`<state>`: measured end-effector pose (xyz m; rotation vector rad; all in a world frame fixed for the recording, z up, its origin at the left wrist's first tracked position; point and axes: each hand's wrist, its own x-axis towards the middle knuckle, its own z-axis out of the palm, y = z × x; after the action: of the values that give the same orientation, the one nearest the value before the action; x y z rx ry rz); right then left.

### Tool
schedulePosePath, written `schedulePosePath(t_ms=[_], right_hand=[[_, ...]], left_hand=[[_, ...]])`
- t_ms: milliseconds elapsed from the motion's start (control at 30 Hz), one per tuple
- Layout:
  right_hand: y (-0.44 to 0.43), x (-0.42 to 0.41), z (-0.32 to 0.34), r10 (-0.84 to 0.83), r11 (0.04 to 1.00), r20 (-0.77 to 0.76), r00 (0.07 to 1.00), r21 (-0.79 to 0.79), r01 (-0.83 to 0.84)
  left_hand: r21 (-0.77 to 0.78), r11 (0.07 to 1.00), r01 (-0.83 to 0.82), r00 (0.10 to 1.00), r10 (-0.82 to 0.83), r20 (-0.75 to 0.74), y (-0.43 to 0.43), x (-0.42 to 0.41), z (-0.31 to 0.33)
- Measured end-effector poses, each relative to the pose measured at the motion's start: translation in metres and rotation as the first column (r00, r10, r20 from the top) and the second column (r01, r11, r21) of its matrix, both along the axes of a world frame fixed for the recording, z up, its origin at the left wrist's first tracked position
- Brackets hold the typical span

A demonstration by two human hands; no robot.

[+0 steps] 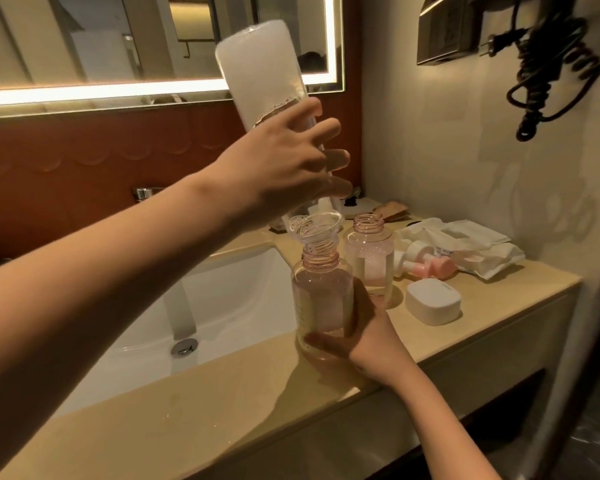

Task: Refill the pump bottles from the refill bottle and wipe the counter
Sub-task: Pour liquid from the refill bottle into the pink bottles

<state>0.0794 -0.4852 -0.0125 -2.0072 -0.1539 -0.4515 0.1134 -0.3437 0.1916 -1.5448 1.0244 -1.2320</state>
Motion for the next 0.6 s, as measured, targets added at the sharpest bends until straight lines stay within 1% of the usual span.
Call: schedulePosePath(t_ms=[133,233,300,367,467,600], right_hand=[[-0.001,0.001,-0.003,0.004,1.0,0.006,1.0,-0.007,-0.004],[-0.001,0.002,-0.004,0.001,1.0,0.009,1.0,-0.021,-0.001],[-0.001,0.003,-0.002,0.001,1.0,0.005,1.0,-0.023,-0.001],[0.0,0.003,0.0,0.005,1.0,-0.021,1.0,-0.004,-0.005],[-0.001,0.002,-0.001,0.001,1.0,-0.027,1.0,-0.018,-0.001],[-0.002,0.002,-0.004,-0.037,0.998,0.007,0.999,-0.059,0.037]], left_hand=[[0.019,1.0,0.005,0.999,-0.004,-0.044,-0.004,-0.001,0.002],[0.025,0.999,-0.039,0.999,0.04,-0.025,-0.002,-0.001,-0.001],[0.002,0.994,-0.106,0.994,0.106,-0.014,0.0,-0.008,-0.002],[-0.028,0.99,-0.137,0.987,0.134,-0.092,0.005,-0.006,-0.008],[-0.129,0.968,-0.215,0.952,0.178,-0.251,0.015,-0.006,-0.017],[-0.275,0.919,-0.283,0.896,0.151,-0.418,0.041,-0.007,-0.031]])
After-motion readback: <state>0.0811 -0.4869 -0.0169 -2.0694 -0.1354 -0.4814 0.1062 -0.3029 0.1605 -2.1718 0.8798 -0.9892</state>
